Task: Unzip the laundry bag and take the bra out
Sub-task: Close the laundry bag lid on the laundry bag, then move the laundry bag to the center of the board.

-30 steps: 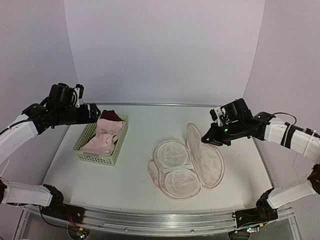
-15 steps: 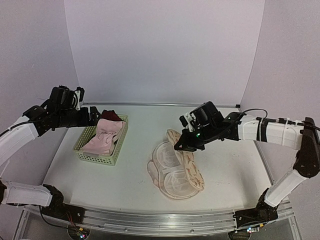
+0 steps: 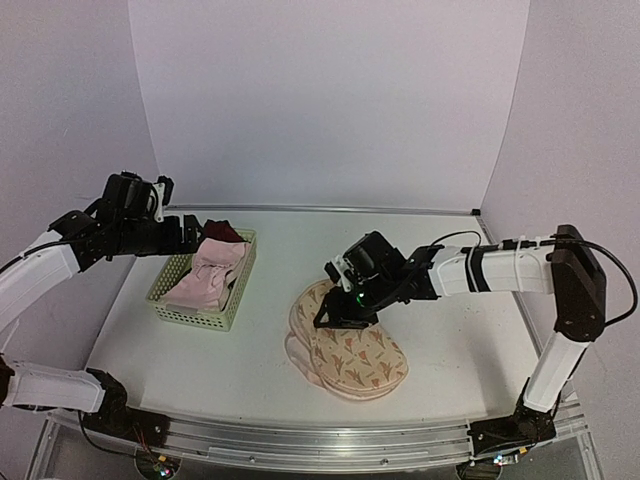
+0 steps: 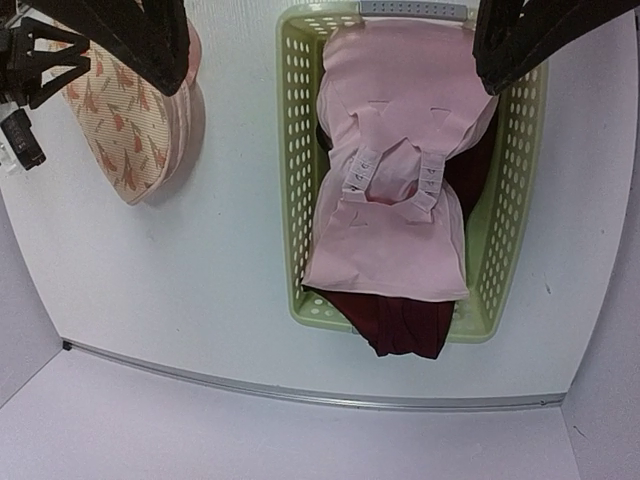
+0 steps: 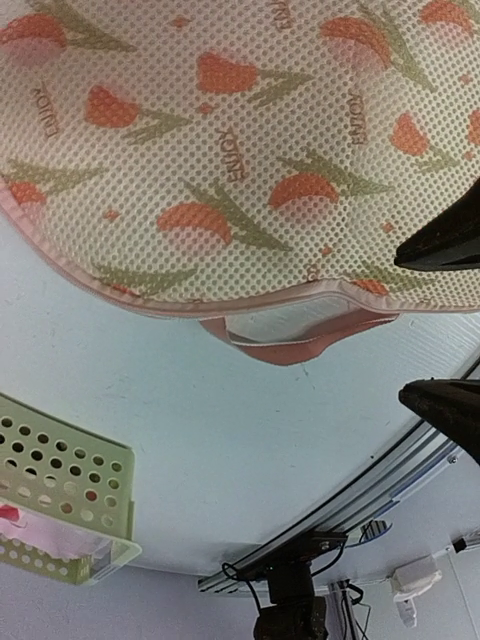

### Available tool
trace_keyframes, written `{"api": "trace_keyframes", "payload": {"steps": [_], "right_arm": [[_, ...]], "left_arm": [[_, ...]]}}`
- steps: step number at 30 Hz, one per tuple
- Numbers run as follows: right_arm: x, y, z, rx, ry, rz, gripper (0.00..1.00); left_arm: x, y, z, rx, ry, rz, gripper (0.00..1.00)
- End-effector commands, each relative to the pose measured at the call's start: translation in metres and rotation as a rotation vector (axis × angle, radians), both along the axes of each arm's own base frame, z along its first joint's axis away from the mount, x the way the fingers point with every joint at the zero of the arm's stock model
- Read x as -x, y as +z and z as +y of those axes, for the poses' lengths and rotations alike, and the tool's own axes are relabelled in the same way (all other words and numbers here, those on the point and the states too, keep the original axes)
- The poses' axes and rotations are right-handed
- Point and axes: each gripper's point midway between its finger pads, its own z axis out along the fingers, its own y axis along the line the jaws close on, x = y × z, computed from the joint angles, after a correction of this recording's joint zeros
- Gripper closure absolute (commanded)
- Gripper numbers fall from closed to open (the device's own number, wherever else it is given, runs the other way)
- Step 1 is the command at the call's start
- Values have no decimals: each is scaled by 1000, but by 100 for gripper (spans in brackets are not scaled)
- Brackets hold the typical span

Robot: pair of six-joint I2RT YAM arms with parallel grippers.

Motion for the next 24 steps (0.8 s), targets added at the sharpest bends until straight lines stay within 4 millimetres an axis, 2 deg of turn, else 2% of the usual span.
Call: {"api": "trace_keyframes", "payload": {"steps": [1,7,10,13,17,24], "right_arm": [[-17,58,10,-105,-11,-155,58],[-20,74,-17,-55,-44,-273,52],[-22,70,-38,12,-64,-331,45],[-23,58,-63,100,-87,-366,42],[-25,37,-98,186,-133,-356,41],[-12,4,-141,248,-188,-291,35]], "left_arm": [[-7,4,-6,38,-8,-17,1],[-6,2,-18,57,-67,0,1],[-2,5,-33,97,-148,4,1],[2,9,-49,139,-217,1,0],[8,4,-75,158,-288,17,1],[18,-5,-122,210,-384,67,0]]}}
